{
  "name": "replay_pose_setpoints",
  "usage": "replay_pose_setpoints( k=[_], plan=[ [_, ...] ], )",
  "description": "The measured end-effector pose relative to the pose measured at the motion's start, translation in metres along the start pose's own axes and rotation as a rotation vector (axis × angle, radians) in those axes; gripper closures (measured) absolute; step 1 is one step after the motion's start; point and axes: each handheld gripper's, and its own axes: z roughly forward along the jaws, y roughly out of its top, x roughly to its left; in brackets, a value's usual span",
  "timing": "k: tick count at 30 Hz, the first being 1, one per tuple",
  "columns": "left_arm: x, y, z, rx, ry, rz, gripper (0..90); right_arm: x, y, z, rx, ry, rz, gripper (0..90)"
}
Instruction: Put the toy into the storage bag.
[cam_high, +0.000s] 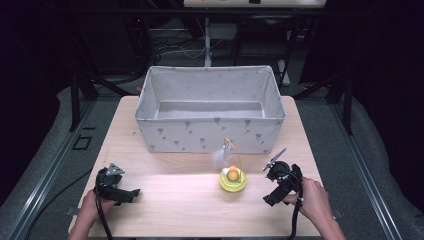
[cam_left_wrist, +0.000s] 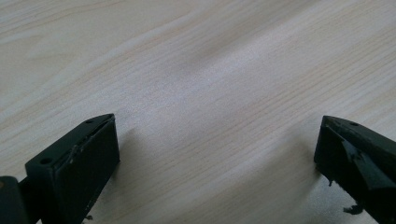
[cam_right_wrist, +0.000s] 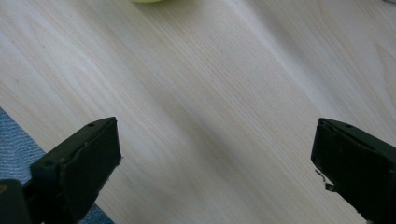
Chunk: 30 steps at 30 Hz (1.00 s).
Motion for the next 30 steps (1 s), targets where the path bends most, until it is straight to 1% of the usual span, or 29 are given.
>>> replay_pose_setpoints(
  k=[1,3,4,5,6,7,8,9,12,13,16,17,18,20,22,23,26,27,28,30],
  plan=[
    [0.0,0.0,0.0,0.001,0.0,0.0,0.0,0.0,0.001,-0.002,0.011,-0.001,-0.009,0.7],
    [0.0,0.0,0.0,0.003,0.0,0.002,0.0,0.001,0.003,-0.003,0.0,-0.001,-0.009,0.3],
    [0.0,0.0,0.0,0.003,0.0,0.002,0.0,0.001,0.005,-0.004,0.006,-0.004,-0.017,0.1],
    [0.0,0.0,0.0,0.001,0.0,0.0,0.0,0.002,0.006,-0.005,0.001,-0.007,-0.016,0.0],
    [0.0,0.0,0.0,0.003,0.0,0.002,0.0,0.003,0.007,-0.005,-0.012,0.004,-0.013,0.0],
    [0.0,0.0,0.0,0.001,0.0,0.0,0.0,0.003,0.009,-0.007,0.002,-0.007,-0.03,0.0],
    [0.0,0.0,0.0,0.0,0.0,-0.001,0.0,0.004,0.01,-0.008,-0.009,0.007,-0.026,0.0],
    [0.0,0.0,0.0,0.0,0.0,-0.001,0.0,0.005,0.012,-0.009,-0.002,0.001,-0.039,0.0],
    [0.0,0.0,0.0,0.0,0.0,-0.001,0.0,0.008,0.015,-0.011,-0.011,0.003,-0.048,0.0],
    [0.0,0.0,0.0,0.003,0.0,0.002,0.0,0.01,0.02,-0.014,-0.02,0.015,-0.054,0.0],
    [0.0,0.0,0.0,0.004,0.0,0.003,0.0,0.012,0.024,-0.017,-0.031,0.018,-0.06,0.0],
    [0.0,0.0,0.0,0.005,-0.001,0.002,0.0,0.014,0.029,-0.019,-0.032,0.022,-0.078,0.0],
    [0.0,0.0,0.0,0.005,0.0,0.002,0.0,0.015,0.031,-0.019,-0.044,0.037,-0.075,0.0],
    [0.0,0.0,0.0,0.003,0.001,0.0,0.0,0.017,0.036,-0.021,-0.035,0.034,-0.09,0.0],
    [0.0,0.0,0.0,0.001,0.001,0.001,0.0,0.018,0.039,-0.022,-0.037,0.037,-0.093,0.0],
    [0.0,0.0,0.0,0.0,0.0,0.002,0.0,0.02,0.045,-0.024,-0.055,0.04,-0.101,0.0],
    [0.0,0.001,0.001,0.0,-0.003,0.0,0.0,0.024,0.052,-0.028,-0.065,0.045,-0.115,0.0],
    [0.0,0.001,0.001,0.0,-0.003,-0.001,0.0,0.024,0.055,-0.03,-0.053,0.035,-0.127,0.0],
    [0.0,0.001,0.001,0.0,-0.003,-0.001,0.0,0.025,0.058,-0.031,-0.064,0.048,-0.127,0.0],
    [0.0,0.001,0.001,-0.001,-0.001,-0.001,0.0,0.028,0.063,-0.032,-0.066,0.048,-0.137,0.0]
  ],
)
